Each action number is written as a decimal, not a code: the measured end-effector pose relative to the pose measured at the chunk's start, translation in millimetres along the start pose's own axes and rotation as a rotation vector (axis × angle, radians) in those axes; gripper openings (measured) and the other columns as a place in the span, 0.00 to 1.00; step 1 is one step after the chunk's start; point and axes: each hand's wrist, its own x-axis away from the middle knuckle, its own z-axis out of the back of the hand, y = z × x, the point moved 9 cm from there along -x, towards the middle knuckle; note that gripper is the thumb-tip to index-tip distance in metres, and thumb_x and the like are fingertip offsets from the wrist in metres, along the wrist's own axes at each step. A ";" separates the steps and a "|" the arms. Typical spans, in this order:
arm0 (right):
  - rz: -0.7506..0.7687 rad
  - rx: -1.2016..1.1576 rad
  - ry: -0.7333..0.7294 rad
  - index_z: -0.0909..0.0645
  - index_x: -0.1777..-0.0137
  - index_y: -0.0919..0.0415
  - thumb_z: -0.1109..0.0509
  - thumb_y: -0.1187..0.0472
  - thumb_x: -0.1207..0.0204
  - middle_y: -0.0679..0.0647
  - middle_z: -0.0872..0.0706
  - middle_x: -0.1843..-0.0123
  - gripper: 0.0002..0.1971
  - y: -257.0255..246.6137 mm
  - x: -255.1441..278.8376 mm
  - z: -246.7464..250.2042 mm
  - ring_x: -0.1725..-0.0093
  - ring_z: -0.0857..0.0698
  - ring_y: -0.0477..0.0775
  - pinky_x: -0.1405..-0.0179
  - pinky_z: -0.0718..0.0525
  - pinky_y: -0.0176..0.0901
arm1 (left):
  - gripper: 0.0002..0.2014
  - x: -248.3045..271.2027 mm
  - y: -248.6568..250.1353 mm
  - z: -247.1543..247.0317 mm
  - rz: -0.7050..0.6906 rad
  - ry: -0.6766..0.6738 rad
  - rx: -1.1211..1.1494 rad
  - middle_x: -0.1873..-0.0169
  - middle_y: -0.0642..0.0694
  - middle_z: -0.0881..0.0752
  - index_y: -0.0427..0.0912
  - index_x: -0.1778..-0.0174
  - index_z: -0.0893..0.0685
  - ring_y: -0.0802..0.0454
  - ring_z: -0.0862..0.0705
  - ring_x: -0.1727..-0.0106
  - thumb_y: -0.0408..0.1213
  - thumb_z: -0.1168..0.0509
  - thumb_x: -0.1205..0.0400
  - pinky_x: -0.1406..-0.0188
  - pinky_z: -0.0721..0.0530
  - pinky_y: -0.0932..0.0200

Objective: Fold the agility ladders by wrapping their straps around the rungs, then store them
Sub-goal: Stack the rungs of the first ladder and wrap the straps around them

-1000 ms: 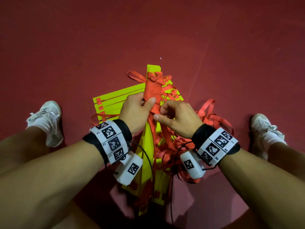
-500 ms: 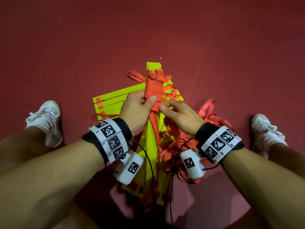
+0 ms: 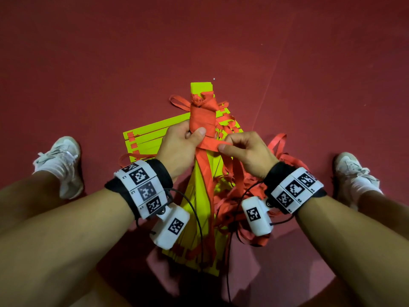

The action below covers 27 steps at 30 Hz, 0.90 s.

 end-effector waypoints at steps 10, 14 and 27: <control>0.002 -0.137 0.065 0.22 0.56 0.56 0.21 0.62 0.27 0.44 0.24 0.73 0.10 2.6 -3.7 5.2 0.70 0.31 0.52 0.68 0.33 0.43 | 0.11 -0.6 -0.1 -2.2 0.013 -0.045 0.051 0.55 0.40 0.10 0.42 0.52 0.15 0.47 0.12 0.54 0.28 0.41 0.10 0.51 0.13 0.50; -0.033 -0.012 -0.046 0.14 0.54 0.55 0.24 0.58 0.22 0.52 0.26 0.72 0.02 4.8 -2.7 -3.2 0.71 0.32 0.53 0.68 0.34 0.45 | 0.10 0.0 1.7 -3.7 0.004 -0.055 0.078 0.56 0.41 0.10 0.42 0.50 0.17 0.51 0.12 0.58 0.27 0.42 0.10 0.59 0.13 0.57; 0.085 0.017 -0.155 0.17 0.58 0.61 0.34 0.58 0.17 0.47 0.11 0.65 0.10 -17.1 5.2 -22.3 0.71 0.18 0.53 0.69 0.22 0.50 | 0.27 3.0 2.5 -15.5 -0.011 -0.098 0.102 0.66 0.52 0.14 0.48 0.46 0.28 0.45 0.15 0.67 0.51 0.21 0.33 0.64 0.13 0.44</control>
